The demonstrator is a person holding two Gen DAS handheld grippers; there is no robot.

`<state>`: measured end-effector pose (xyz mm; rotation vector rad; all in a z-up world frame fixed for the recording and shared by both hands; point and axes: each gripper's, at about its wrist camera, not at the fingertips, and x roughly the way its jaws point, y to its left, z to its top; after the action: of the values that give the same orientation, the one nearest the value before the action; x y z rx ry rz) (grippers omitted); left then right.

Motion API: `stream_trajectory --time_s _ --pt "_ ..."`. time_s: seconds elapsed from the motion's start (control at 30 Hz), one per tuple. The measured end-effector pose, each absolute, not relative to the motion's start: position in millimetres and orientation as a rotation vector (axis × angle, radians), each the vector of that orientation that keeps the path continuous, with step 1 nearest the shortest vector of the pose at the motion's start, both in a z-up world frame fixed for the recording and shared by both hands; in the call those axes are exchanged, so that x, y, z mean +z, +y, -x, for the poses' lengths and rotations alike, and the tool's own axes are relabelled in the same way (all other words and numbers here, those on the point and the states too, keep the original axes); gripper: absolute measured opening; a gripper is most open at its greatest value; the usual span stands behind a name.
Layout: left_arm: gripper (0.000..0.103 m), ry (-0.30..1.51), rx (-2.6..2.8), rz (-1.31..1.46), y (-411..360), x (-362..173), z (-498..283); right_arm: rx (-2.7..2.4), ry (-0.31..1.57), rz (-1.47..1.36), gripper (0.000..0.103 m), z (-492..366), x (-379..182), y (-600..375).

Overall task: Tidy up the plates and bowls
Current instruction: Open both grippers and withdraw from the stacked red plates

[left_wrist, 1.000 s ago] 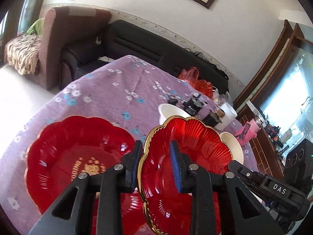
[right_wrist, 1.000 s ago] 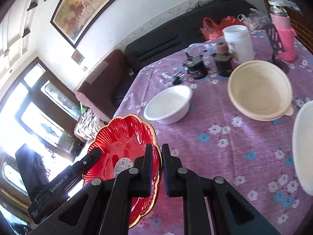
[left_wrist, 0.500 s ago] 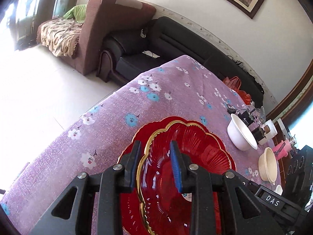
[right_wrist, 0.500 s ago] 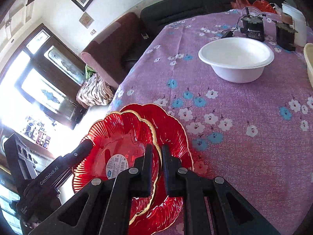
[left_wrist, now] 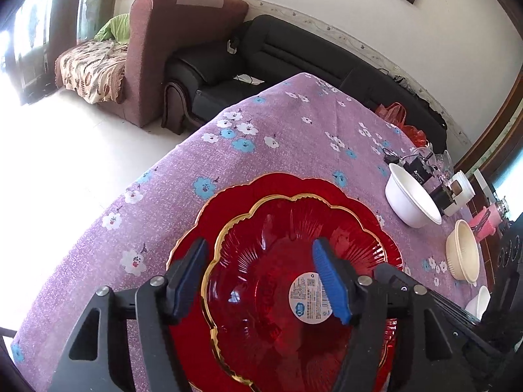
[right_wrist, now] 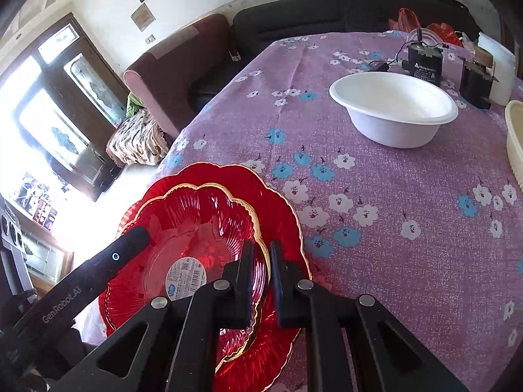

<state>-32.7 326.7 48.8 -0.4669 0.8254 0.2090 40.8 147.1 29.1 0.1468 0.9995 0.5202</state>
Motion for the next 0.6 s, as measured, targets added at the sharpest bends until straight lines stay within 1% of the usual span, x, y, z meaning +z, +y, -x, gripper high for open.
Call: stream_trajectory --time_s 0.13,0.37,0.4,0.43,0.53,0.6 --pt "0.073 0.820 0.218 0.434 323.8 57.3 33.8 0.521 0.978 -0.138 0.013 -40.5 31.1 145.6" --pt "0.075 0.751 0.252 0.384 318.8 84.5 53.3 0.512 0.899 -0.134 0.014 -32.1 47.5 138.3" --pt "0.076 0.737 0.244 0.385 317.0 89.9 58.4 0.514 0.887 -0.145 0.014 -29.6 52.1 133.2" --pt "0.080 0.724 0.237 0.386 314.5 94.5 63.1 0.513 0.875 -0.160 0.015 -28.0 56.8 125.9" --pt "0.086 0.667 0.216 0.386 302.8 110.6 80.7 0.490 0.847 -0.177 0.023 -22.4 67.1 99.6" --pt "0.089 0.643 0.196 0.383 291.9 119.0 88.9 0.460 0.834 -0.179 0.033 -16.6 71.3 78.5"
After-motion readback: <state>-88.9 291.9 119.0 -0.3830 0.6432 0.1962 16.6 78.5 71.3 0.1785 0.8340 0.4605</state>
